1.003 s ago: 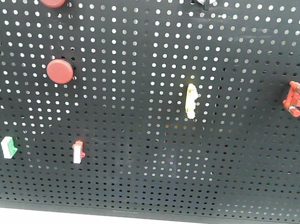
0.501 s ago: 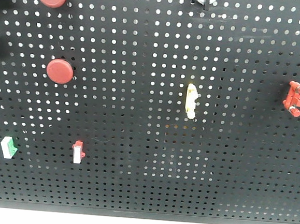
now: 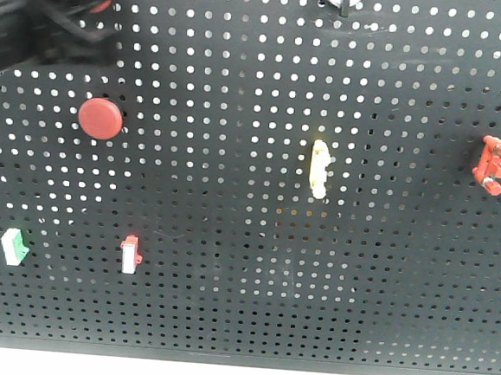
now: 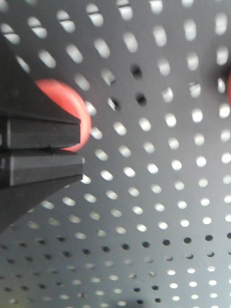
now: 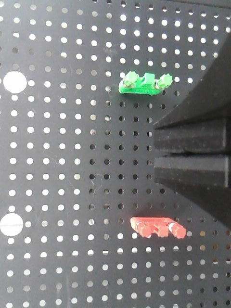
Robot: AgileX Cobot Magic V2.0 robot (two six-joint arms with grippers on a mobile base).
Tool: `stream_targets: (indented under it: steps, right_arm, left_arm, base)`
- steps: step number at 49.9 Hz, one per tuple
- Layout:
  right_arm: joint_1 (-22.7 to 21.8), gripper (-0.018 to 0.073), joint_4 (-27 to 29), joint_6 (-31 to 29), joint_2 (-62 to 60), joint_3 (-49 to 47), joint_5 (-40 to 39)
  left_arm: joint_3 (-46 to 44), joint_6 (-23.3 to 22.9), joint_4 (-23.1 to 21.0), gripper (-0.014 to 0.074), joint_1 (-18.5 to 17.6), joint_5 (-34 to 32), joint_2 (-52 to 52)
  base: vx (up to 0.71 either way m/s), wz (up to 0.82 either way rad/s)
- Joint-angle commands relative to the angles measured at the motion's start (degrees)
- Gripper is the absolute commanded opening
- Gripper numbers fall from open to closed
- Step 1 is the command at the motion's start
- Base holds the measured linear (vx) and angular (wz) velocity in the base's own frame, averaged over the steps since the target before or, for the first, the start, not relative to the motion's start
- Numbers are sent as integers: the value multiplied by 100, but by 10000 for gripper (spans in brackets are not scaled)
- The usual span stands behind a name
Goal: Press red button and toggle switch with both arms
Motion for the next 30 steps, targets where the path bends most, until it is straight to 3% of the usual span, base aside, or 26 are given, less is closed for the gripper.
stream_targets:
  steps: [1,17,30]
  right_arm:
    - [-39,0,-23,-34,12,-205,-490]
    - [-39,0,-23,-34,12,-205,-501]
    - [-39,0,-23,-34,12,-205,-497]
  left_arm:
    - [-238,-11,-84,2,-19,-403,13]
    - [-238,-11,-65,2,-13,-419,25]
    - [122,-6,-63,2,-18,-58,-608]
  base:
    - [0,0]
    - [0,0]
    - [0,0]
